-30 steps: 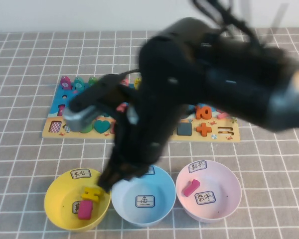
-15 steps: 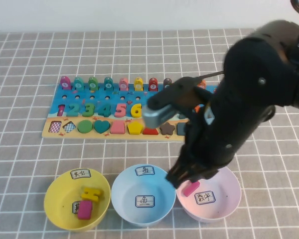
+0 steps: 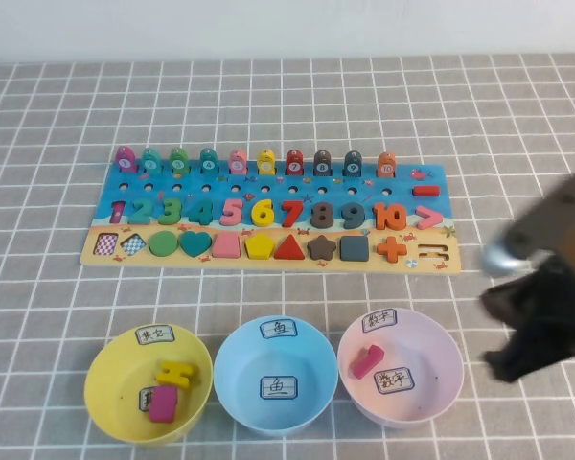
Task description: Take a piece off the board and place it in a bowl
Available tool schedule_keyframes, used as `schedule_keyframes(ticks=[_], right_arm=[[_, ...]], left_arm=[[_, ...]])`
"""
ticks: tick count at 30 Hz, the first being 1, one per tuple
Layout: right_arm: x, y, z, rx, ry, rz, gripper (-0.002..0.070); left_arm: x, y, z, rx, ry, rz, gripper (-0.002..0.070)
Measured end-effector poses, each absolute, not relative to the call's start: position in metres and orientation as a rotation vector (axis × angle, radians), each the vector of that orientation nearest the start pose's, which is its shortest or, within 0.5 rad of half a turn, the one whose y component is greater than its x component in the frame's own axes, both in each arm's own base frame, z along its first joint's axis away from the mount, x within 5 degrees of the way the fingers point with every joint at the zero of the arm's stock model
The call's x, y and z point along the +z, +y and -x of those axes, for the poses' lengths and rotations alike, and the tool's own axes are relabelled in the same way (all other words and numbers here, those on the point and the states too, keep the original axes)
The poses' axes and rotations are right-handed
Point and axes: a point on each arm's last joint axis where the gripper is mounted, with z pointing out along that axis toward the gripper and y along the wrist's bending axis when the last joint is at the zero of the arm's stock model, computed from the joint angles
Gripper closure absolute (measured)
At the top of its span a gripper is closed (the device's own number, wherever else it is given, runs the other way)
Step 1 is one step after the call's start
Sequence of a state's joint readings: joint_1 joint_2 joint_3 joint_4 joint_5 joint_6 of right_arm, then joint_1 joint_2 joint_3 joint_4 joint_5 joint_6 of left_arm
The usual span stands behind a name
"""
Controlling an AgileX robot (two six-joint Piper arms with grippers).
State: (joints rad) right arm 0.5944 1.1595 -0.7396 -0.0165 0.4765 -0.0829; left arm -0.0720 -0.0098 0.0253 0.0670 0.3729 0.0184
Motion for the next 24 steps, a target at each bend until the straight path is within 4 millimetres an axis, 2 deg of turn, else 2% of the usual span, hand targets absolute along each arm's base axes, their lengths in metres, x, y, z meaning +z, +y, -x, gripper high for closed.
schedule_keyframes(ticks=[7, 13, 19, 24], right_arm=[[0.261, 0.058, -0.163, 0.156, 2.061, 0.440, 0.0694], [0.234, 0.015, -0.122, 0.036, 2.010, 0.190, 0.0694], [0.209, 0.000, -0.079, 0.006, 1.857, -0.007, 0.0694], [0.190, -0.002, -0.059, -0.020, 1.721, -0.047, 0.0694]], left_arm=[[0.172, -0.002, -0.053, 0.029, 1.867, -0.126, 0.0679], [0.172, -0.002, -0.053, 0.029, 1.867, -0.126, 0.0680], [0.172, -0.002, -0.053, 0.029, 1.867, -0.126, 0.0679], [0.172, -0.002, -0.053, 0.029, 1.867, -0.126, 0.0679]])
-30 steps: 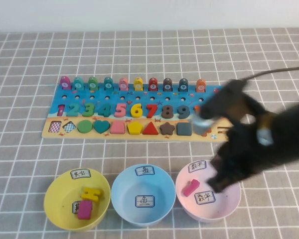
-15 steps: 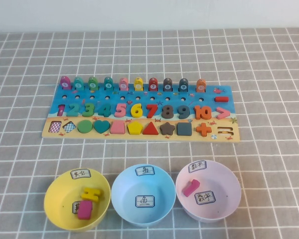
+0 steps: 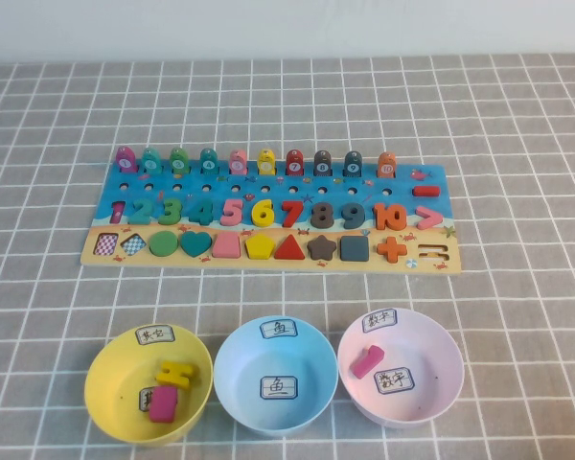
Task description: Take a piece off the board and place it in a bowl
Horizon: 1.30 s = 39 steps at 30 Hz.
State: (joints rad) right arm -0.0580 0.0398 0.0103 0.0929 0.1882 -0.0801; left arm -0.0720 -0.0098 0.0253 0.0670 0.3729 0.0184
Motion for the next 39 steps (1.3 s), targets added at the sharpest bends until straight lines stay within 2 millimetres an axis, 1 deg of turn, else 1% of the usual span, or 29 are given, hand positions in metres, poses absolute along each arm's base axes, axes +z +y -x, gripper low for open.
schedule_keyframes(ticks=[4, 11, 13, 21, 39], right_arm=[[0.187, -0.002, -0.056, -0.014, 1.700, -0.052, 0.0694], [0.172, 0.000, -0.053, 0.010, 1.861, -0.049, 0.0694], [0.171, 0.001, -0.053, 0.017, 1.882, -0.051, 0.0694], [0.170, 0.005, -0.052, 0.084, 1.891, -0.004, 0.0694], [0.170, 0.005, -0.052, 0.088, 1.891, -0.003, 0.0694]], left_arm=[[0.172, -0.002, -0.053, 0.029, 1.867, -0.126, 0.0679], [0.172, -0.002, -0.053, 0.029, 1.867, -0.126, 0.0679], [0.172, -0.002, -0.053, 0.029, 1.867, -0.126, 0.0679], [0.172, -0.002, -0.053, 0.029, 1.867, -0.126, 0.0680], [0.172, -0.002, -0.053, 0.029, 1.867, -0.126, 0.0680]])
